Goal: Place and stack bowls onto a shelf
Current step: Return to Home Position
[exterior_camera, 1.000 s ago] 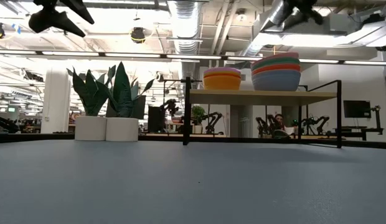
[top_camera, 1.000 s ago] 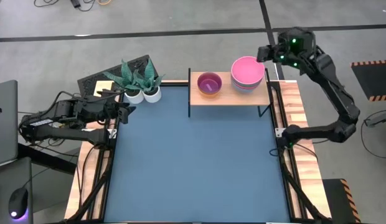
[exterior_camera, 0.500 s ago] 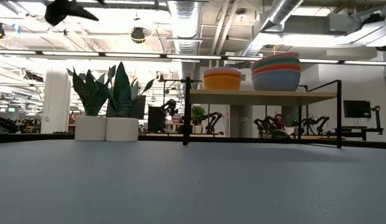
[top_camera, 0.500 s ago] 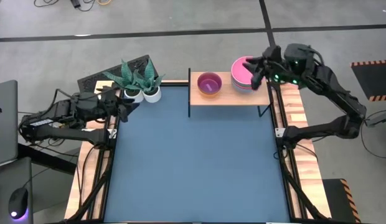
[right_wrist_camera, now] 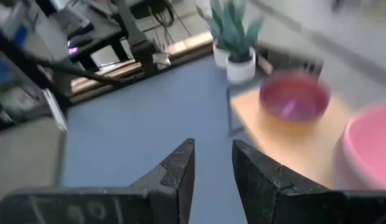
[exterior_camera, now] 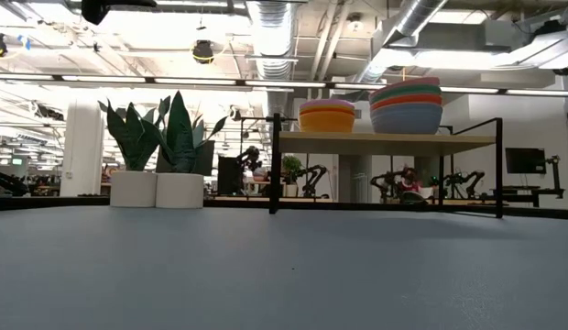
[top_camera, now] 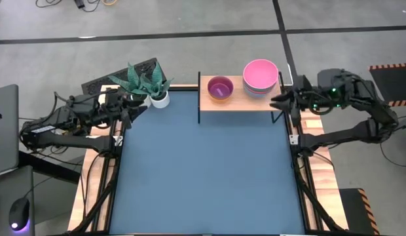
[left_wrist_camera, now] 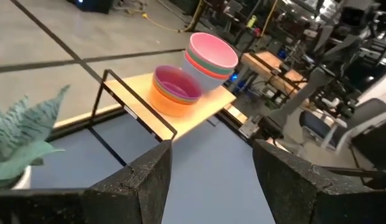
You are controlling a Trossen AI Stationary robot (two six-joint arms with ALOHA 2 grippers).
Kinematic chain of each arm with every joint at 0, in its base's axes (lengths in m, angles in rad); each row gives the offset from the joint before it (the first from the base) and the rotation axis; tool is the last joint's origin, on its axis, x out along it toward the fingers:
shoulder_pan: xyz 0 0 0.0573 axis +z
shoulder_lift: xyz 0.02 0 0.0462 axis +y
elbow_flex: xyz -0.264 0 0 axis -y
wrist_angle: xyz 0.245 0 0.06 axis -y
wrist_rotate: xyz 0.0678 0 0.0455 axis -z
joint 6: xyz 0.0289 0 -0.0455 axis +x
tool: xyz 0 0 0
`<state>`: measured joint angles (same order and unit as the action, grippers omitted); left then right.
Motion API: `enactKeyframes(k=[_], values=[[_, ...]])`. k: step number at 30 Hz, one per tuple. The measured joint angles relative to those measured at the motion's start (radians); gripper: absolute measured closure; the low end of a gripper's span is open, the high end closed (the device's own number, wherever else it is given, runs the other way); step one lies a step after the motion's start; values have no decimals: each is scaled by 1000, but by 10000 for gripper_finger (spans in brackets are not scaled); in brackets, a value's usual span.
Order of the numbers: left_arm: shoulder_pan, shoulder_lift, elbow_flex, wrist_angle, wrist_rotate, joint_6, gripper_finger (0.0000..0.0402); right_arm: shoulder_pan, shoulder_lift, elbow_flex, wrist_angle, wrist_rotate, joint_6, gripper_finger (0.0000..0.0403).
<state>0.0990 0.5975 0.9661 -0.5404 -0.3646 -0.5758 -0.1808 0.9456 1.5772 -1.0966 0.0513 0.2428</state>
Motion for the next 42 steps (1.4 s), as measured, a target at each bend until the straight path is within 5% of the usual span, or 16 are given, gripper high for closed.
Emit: enactKeyframes(k=[6,10,13,17,29,42], values=[[0,25,0,-39,11,-58,193,31,25,0,-97,0,230,271],[0,46,0,-56,-57,-43,193,98,62,-6,-110,15,90,271],[-2,60,0,-11,-55,58,193,118,46,-72,57,97,2,271],[-19,64,0,81,106,291,193,116,-96,-212,276,87,-90,271],[-19,-92,-8,71,102,405,193,142,-664,-765,724,23,-34,271],[-19,-402,-326,180,193,272,193,148,-941,-1048,764,25,14,271]])
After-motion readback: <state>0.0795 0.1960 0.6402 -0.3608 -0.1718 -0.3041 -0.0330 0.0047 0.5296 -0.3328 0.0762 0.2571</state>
